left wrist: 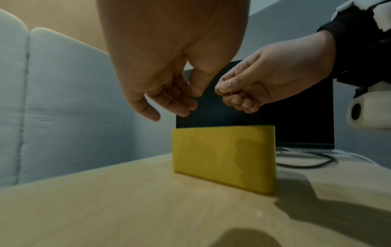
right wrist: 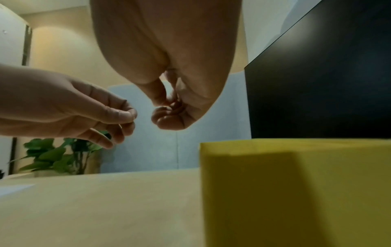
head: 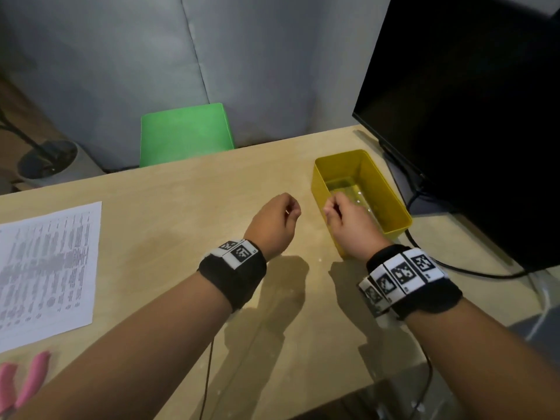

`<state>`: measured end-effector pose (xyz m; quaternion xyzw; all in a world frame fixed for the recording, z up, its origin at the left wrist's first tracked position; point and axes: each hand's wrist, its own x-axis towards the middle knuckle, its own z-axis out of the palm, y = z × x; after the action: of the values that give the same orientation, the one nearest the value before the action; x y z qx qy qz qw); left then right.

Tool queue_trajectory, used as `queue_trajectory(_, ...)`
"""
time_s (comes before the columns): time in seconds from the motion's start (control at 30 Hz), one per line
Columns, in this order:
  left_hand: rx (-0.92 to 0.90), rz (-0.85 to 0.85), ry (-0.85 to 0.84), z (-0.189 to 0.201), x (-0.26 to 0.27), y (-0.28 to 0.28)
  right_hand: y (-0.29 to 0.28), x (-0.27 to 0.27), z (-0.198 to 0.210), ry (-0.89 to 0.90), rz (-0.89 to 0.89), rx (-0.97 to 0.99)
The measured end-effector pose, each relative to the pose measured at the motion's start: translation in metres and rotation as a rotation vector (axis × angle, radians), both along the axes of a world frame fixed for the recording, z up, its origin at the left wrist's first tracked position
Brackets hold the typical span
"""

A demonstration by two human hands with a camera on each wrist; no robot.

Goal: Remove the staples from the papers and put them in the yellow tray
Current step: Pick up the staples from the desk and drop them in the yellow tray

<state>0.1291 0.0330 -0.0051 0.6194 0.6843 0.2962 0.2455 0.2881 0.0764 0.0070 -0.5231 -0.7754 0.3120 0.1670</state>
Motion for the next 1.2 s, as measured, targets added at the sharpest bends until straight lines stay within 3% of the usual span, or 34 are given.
queue_trajectory(0.17, 0.085, -0.066, -0.042, 0.028, 0.037, 0.041, 0.036, 0.036, 0.022, -0.059, -0.141, 0.055)
queue_trajectory(0.33, 0.009, -0.118, 0.004, 0.029, 0.062, 0.071, 0.063, 0.06, 0.024, -0.08, -0.24, 0.016)
queue_trajectory(0.53, -0.101, -0.152, 0.065, 0.018, 0.073, 0.087, 0.076, 0.067, 0.012, -0.11, -0.219, -0.046)
queue_trajectory(0.93, -0.073, -0.141, 0.135, 0.0, 0.067, 0.08, 0.067, 0.066, -0.004, -0.083, -0.212, -0.056)
queue_trajectory(1.2, -0.148, -0.094, 0.195, -0.011, 0.027, 0.038, 0.016, 0.028, 0.002, -0.115, 0.007, 0.004)
